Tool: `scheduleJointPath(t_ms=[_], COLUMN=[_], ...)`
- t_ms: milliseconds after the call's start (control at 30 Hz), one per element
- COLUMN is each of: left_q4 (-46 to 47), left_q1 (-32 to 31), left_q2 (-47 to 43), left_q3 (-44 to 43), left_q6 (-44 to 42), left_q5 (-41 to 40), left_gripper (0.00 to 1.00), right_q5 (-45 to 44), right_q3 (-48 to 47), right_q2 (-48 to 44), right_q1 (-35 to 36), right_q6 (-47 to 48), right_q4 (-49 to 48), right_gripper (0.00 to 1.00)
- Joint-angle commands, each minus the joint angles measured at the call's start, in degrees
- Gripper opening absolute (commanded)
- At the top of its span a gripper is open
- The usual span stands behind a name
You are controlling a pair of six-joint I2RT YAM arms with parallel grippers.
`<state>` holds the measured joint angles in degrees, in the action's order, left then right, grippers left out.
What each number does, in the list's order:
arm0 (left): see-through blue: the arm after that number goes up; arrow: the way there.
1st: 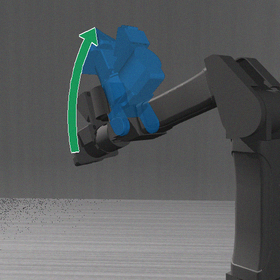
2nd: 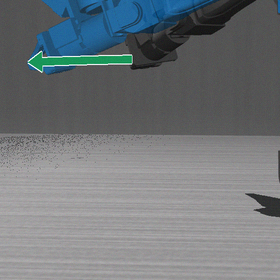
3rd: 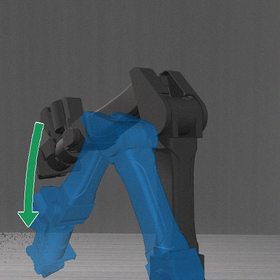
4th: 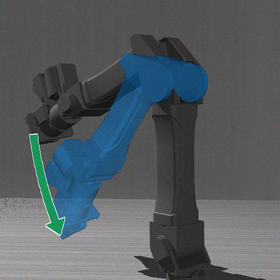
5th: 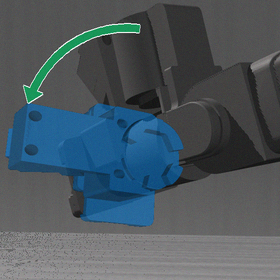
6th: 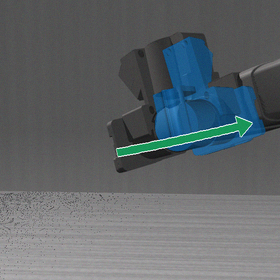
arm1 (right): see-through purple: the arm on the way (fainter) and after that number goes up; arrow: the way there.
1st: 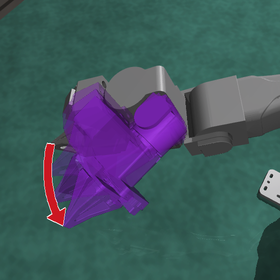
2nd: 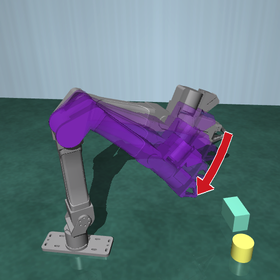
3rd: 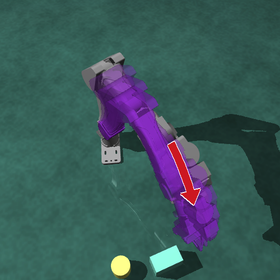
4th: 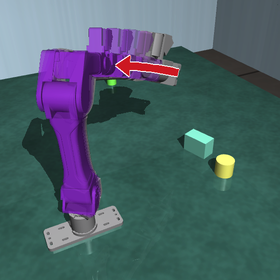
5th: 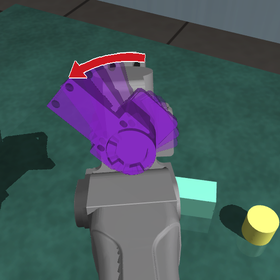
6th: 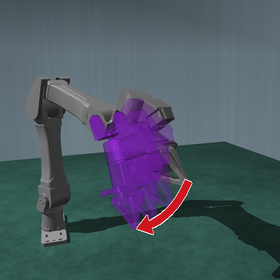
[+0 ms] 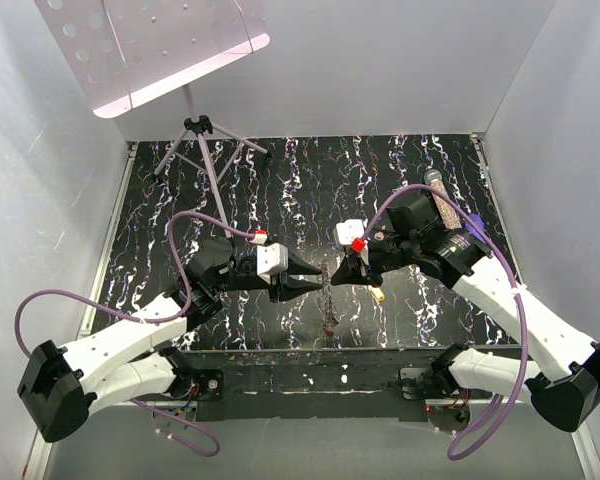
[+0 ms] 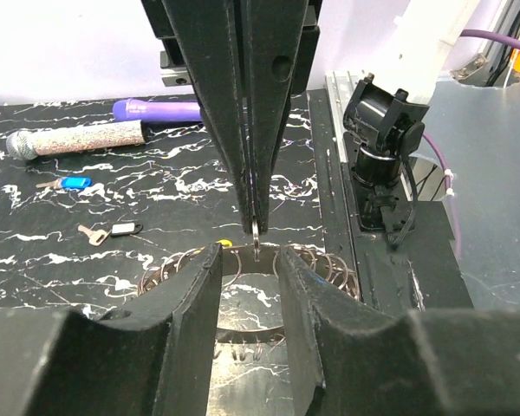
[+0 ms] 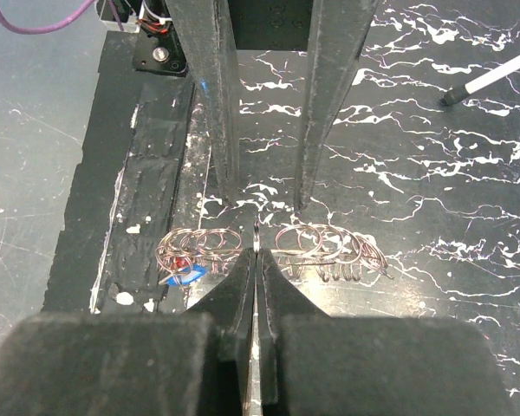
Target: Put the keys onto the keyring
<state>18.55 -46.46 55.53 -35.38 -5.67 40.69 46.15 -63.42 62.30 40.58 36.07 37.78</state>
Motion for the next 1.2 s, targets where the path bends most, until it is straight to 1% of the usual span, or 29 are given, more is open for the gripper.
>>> scheduleJointPath(t_ms=[0, 533, 667, 800, 933, 1100, 1167], left_q4=[3.43, 6.24, 5.98, 5.97, 5.63, 5.01, 4.57], left_q1=[0.31, 0.23, 0.23, 0.23, 0.23, 0.23, 0.23], left_q2=[0.9, 3.88, 4.24, 4.33, 4.76, 4.5, 4.59], left_q3=[-1.89, -1.98, -2.15, -2.33, -2.77, -3.03, -3.12], left_q6=[2.33, 4.44, 4.53, 4.44, 4.44, 4.44, 4.0], left_q5=[2.47, 2.29, 2.29, 2.29, 2.64, 2.47, 2.73], left_gripper=[0.3, 0.27, 0.24, 0.2, 0.12, 0.1, 0.0], right_q5=[-0.1, -0.1, 0.08, 0.34, 0.61, 0.87, 0.96], right_q3=[-1.71, -1.27, -1.09, -0.92, -0.83, -0.66, -0.74], right_q2=[-0.25, -0.16, -0.16, -0.16, -0.08, -0.08, -0.08], right_q1=[-0.06, -0.06, -0.06, -0.06, -0.06, -0.06, -0.06], right_q6=[-1.62, -3.56, -4.34, -4.7, -4.96, -5.4, -5.66], right_q4=[-2.62, -4.82, -5.35, -5.44, -5.61, -5.79, -5.96], right_gripper=[0.01, 0.01, 0.01, 0.01, 0.01, 0.01, 0.01])
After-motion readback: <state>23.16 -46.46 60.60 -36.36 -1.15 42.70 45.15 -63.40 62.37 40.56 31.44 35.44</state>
